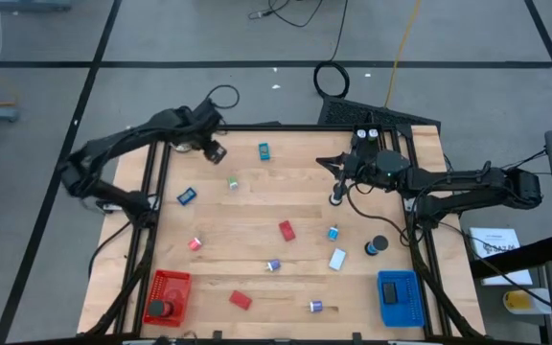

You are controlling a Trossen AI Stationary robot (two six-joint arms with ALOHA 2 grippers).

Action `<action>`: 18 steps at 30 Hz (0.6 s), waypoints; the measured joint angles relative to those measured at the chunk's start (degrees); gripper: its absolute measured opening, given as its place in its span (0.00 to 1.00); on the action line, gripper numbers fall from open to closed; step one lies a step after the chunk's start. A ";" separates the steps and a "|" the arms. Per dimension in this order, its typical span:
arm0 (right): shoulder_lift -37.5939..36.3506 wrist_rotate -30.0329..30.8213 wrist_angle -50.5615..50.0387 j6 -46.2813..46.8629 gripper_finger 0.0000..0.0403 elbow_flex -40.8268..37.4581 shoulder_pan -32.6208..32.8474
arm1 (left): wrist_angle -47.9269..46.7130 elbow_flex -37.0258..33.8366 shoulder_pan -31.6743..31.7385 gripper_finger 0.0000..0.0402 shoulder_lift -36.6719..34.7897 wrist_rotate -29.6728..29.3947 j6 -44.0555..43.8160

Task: Pick & Place Office items
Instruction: Put the orange hourglass into the red bin

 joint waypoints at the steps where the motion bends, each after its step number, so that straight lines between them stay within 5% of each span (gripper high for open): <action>1: 0.00 0.01 0.02 0.04 0.00 0.00 0.00 | -1.79 0.02 -1.70 0.51 -2.16 0.29 -0.76; 9: 0.00 0.00 0.02 0.14 0.00 0.00 0.00 | -12.58 0.05 -21.25 0.51 -14.06 0.87 -10.76; 18: 0.00 0.00 0.04 0.16 0.00 -0.01 0.00 | -15.80 0.09 -49.17 0.51 -16.18 2.30 -25.61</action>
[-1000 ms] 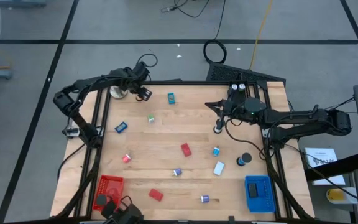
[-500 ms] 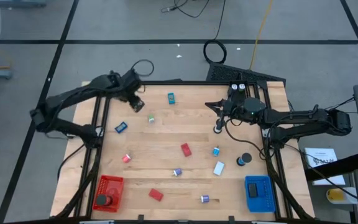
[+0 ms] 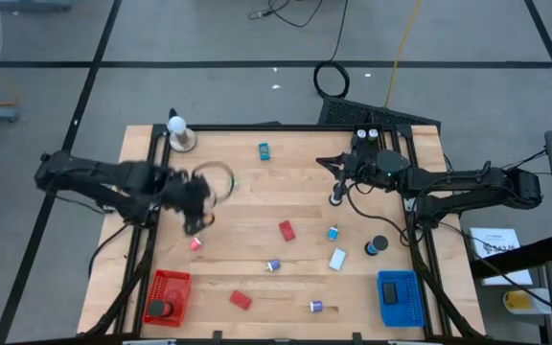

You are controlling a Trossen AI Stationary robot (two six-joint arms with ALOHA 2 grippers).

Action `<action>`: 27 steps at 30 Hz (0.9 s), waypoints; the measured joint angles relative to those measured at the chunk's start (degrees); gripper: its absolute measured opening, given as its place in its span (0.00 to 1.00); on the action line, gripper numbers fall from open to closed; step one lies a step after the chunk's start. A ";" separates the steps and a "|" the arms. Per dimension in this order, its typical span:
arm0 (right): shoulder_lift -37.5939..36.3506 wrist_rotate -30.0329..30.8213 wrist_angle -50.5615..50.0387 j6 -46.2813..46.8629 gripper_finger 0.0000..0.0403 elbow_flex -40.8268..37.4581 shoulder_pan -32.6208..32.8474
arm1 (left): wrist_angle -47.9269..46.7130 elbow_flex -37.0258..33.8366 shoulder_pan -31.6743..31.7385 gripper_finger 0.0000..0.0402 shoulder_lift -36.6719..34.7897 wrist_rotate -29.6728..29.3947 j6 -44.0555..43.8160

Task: Pick & Place Office items
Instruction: Put the orange hourglass into the red bin

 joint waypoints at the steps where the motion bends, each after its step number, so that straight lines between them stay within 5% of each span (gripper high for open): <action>1: 0.00 0.00 0.00 0.00 0.00 -0.01 0.00 | 0.04 0.00 -3.08 0.51 0.00 0.72 -1.15; 13: 0.00 0.00 0.52 -0.22 0.00 0.01 0.00 | 1.00 0.00 -32.16 0.51 1.26 0.03 -23.82; 27: 0.02 0.00 0.48 -0.11 0.00 0.00 0.00 | 7.33 0.00 -46.20 0.51 12.49 1.77 -34.81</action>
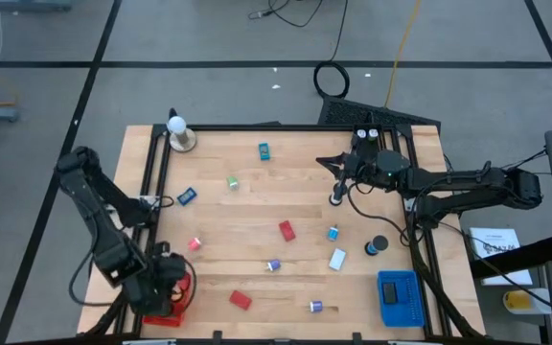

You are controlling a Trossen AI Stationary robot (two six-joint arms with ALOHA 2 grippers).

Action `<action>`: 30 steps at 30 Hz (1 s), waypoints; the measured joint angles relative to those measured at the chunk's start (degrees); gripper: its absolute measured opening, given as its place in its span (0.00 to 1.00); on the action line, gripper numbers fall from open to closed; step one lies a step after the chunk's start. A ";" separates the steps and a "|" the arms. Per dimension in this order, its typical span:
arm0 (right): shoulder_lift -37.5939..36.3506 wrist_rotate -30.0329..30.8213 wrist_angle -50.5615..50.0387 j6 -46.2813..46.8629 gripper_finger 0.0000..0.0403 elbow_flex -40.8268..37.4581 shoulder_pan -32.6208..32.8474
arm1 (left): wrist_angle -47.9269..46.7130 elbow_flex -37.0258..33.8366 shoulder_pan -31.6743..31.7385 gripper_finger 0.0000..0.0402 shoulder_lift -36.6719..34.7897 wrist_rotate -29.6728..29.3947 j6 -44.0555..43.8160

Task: Pick & Place Office items
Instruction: Put the orange hourglass into the red bin

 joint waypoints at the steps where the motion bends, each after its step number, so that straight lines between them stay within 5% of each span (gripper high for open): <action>1: 0.00 0.00 0.00 0.05 0.00 -0.01 0.00 | 0.78 0.00 -0.44 0.51 0.54 -0.32 -0.17; 30: 0.00 0.00 -0.04 0.07 0.00 -0.01 0.00 | 1.11 0.00 -6.39 0.51 12.45 -3.44 -4.04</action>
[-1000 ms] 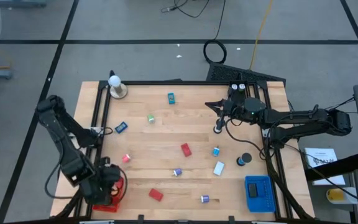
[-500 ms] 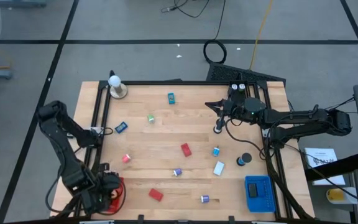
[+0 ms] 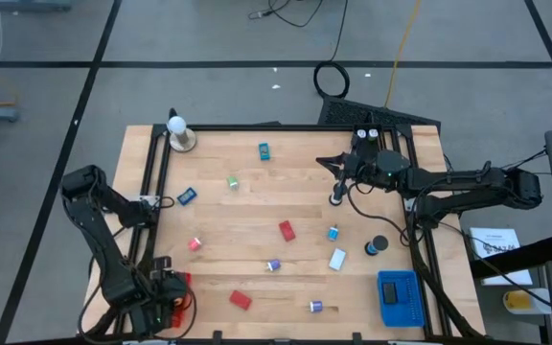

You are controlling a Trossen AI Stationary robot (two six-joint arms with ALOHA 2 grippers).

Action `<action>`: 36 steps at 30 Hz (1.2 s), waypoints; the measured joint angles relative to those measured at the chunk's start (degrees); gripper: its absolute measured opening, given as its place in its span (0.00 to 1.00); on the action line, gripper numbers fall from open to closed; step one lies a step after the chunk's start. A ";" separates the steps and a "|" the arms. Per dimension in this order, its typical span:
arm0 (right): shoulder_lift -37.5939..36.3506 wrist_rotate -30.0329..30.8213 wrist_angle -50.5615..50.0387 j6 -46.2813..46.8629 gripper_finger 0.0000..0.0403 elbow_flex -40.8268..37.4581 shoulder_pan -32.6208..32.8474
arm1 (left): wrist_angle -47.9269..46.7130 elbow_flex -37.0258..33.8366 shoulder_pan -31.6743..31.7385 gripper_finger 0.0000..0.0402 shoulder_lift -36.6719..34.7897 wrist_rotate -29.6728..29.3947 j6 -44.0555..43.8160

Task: Pick & Place Office items
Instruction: Put the orange hourglass into the red bin

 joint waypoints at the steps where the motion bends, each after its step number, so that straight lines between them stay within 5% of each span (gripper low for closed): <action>1: 0.00 0.00 -0.01 0.00 0.00 -0.01 0.00 | 0.02 0.00 0.00 0.51 0.16 -0.36 0.00; 16: 0.00 0.00 -0.02 0.00 0.00 -0.01 0.00 | 3.01 -0.02 -0.26 0.51 2.29 -2.33 1.00; 24: 0.00 0.00 -0.02 0.01 0.00 -0.01 -0.01 | 2.84 -0.02 -0.24 0.69 2.27 -2.42 -0.37; 36: 0.00 0.00 -0.02 0.02 0.00 -0.01 -0.02 | 2.89 -0.04 0.05 0.56 0.28 -1.52 -0.32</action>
